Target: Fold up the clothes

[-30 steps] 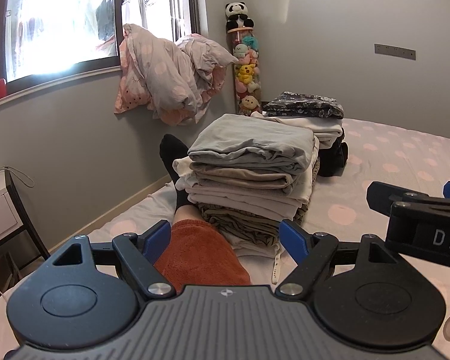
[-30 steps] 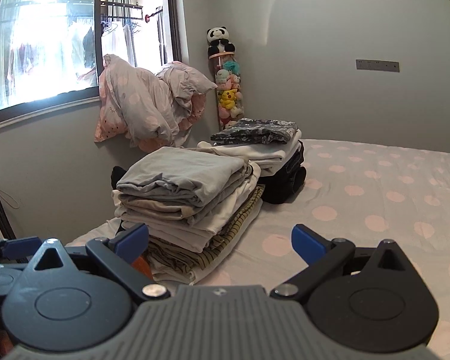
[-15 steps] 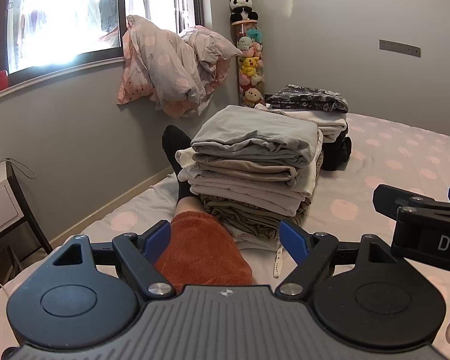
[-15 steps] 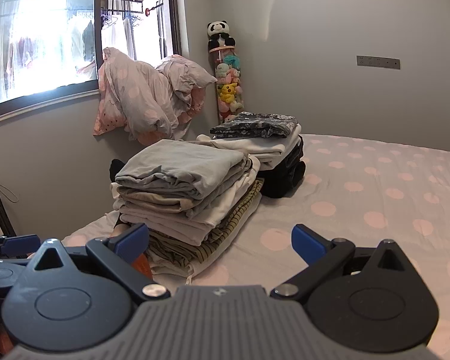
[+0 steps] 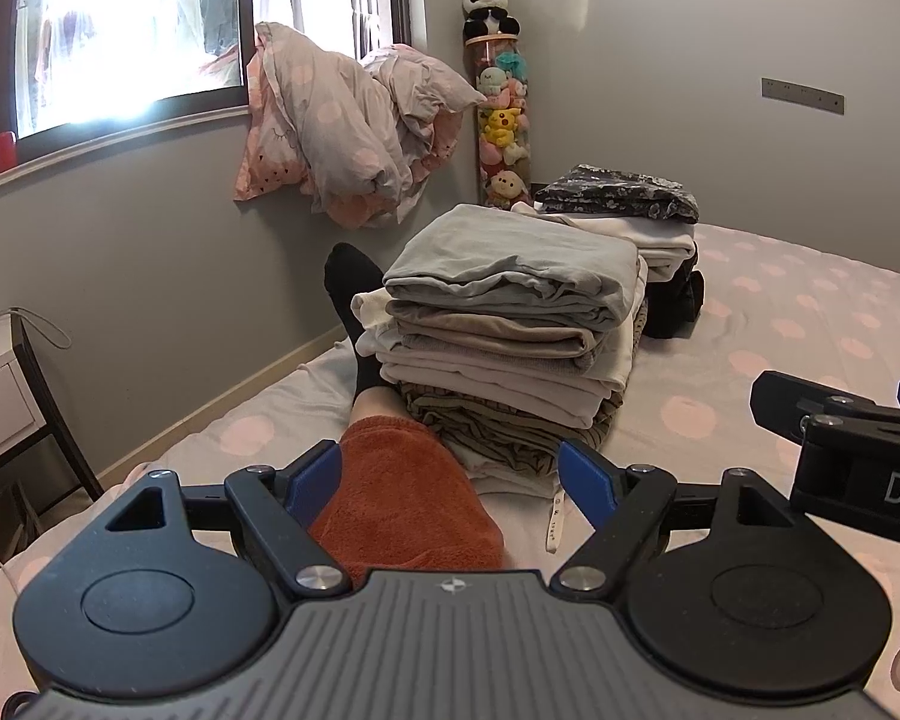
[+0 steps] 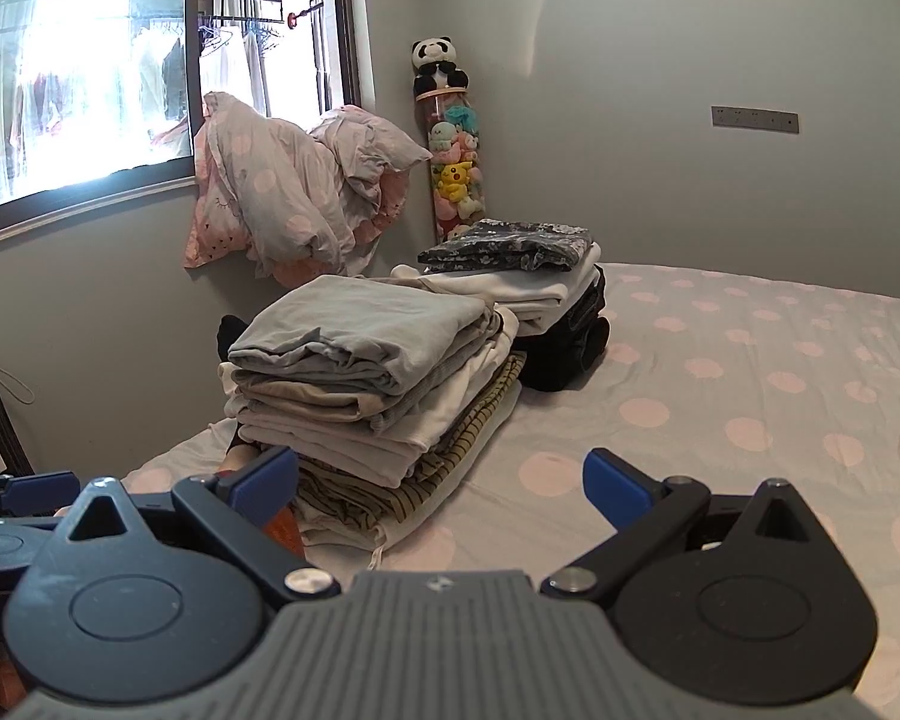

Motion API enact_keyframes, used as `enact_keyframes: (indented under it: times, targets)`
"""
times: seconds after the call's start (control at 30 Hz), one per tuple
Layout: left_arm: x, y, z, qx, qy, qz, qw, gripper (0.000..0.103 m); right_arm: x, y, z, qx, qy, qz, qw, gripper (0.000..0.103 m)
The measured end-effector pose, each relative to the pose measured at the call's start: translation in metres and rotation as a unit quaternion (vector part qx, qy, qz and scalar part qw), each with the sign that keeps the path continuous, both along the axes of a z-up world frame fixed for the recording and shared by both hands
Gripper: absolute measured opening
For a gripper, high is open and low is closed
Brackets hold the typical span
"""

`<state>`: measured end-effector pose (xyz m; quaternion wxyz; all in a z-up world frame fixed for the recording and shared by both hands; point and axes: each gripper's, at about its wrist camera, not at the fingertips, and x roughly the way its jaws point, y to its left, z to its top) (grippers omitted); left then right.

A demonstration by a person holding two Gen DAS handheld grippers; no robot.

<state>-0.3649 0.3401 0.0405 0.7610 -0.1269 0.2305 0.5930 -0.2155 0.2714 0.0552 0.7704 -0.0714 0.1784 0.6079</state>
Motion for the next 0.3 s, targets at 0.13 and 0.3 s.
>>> enact_keyframes:
  times: [0.13,0.3]
  targets:
    - [-0.0002,-0.0001,-0.0001,0.0,0.001,0.0,1.0,0.094,0.0002,0.0,-0.0005,-0.002,0.001,0.001,1.0,0.102]
    - [-0.0003,-0.0003,-0.0001,0.0,0.0,0.001,1.0,0.094,-0.0002,-0.0007,-0.0002,-0.001,0.0,0.002,1.0,0.102]
